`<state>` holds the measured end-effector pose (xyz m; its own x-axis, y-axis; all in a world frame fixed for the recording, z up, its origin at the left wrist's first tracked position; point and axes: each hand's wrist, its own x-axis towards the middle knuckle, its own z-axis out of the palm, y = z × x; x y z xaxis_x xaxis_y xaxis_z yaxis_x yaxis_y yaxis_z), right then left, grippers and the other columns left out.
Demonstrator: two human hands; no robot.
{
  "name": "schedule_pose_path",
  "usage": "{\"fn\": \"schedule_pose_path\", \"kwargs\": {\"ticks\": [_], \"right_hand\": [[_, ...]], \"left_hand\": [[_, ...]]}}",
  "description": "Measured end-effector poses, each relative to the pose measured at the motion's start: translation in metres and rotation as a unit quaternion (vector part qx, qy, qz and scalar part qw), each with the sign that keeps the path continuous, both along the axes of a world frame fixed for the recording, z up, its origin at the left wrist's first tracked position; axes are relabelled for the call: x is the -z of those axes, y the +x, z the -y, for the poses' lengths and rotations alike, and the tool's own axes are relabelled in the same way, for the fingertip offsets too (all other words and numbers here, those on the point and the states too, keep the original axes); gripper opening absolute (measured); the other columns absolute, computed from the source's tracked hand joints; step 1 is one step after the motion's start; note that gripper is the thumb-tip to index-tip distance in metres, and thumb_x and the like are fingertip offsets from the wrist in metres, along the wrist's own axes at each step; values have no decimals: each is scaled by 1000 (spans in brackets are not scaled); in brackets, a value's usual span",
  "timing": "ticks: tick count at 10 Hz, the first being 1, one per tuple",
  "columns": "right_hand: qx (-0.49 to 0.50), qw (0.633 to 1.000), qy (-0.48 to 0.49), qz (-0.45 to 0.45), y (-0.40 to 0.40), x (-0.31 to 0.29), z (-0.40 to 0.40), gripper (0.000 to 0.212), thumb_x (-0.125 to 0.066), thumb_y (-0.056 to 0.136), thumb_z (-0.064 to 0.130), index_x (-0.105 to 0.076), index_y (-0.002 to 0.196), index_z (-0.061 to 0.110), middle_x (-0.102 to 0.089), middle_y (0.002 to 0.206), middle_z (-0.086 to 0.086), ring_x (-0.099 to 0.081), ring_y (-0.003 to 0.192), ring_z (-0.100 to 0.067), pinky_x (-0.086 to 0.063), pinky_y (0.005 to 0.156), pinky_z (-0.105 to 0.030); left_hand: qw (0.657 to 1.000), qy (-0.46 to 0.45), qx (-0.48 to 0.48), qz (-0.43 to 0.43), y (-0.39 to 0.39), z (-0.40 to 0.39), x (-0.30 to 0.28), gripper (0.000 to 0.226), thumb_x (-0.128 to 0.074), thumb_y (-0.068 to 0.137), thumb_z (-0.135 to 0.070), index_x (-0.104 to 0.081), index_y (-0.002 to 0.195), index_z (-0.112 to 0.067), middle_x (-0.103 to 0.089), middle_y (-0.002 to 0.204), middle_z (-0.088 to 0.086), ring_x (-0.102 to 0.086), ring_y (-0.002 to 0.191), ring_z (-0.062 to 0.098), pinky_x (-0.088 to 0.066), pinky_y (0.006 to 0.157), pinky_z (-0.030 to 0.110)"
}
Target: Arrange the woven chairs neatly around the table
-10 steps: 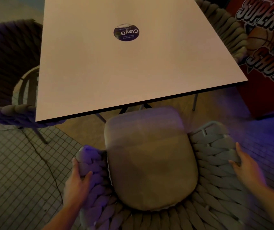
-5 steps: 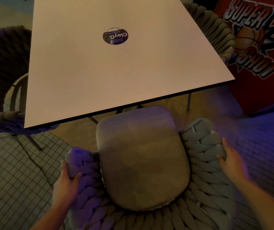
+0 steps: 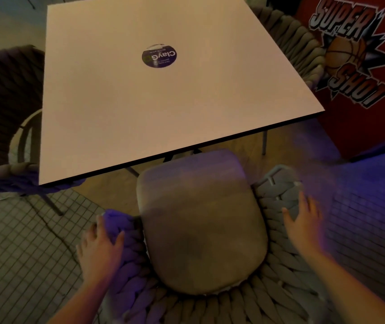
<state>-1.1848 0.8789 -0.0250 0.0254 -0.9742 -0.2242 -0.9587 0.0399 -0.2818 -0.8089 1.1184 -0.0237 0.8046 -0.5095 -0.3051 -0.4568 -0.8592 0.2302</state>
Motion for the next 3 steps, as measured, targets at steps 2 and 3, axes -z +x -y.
{"fn": "schedule_pose_path", "kwargs": {"ticks": [2, 3], "right_hand": [[-98, 990, 63, 74, 77, -16, -34, 66, -48, 92, 46, -30, 147, 14, -41, 147, -14, -39, 134, -32, -38, 107, -45], [-126, 985, 87, 77, 116, -21, -54, 66, -45, 92, 50, -29, 148, 18, -42, 147, -12, -41, 132, -32, -40, 103, -42]], "left_hand": [[989, -65, 129, -8, 6, 33, -36, 55, -57, 87, -44, -52, 133, -13, -57, 127, 14, -50, 121, 34, -36, 103, 47], [981, -73, 167, -61, 22, 37, -42, 60, -53, 88, -48, -46, 139, -19, -57, 125, 8, -57, 115, 30, -43, 99, 45]]}}
